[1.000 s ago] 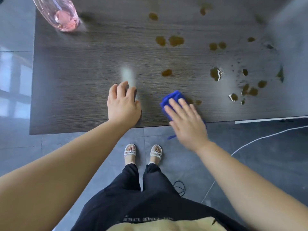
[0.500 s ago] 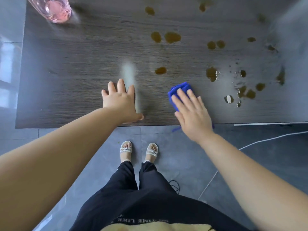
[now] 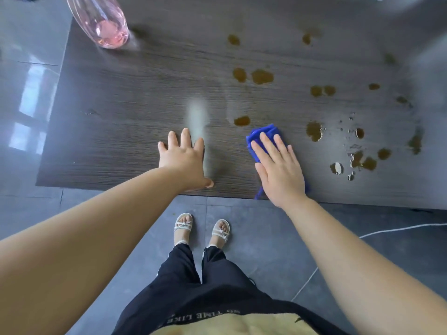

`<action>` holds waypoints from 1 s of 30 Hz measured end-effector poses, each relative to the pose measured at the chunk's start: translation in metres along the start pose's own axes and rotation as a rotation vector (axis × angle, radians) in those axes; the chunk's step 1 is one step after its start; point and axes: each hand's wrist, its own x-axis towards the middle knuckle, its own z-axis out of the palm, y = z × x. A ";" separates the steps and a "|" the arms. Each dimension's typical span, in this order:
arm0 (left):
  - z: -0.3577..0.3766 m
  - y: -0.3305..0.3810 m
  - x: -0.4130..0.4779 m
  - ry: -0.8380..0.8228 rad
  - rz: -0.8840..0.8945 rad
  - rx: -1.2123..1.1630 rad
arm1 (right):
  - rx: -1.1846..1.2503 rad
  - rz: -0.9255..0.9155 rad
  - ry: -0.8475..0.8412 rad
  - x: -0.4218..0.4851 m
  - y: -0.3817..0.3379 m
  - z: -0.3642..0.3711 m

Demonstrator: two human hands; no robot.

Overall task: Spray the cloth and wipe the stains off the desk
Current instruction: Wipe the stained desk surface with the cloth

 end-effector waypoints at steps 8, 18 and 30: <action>0.001 0.000 0.000 0.009 -0.009 -0.031 | -0.030 -0.129 -0.030 0.028 -0.048 0.007; -0.002 -0.002 -0.001 -0.025 -0.005 -0.036 | -0.013 0.259 -0.044 0.077 -0.034 -0.006; 0.003 -0.006 -0.002 0.022 0.005 -0.030 | -0.034 -0.003 -0.050 0.053 -0.001 -0.009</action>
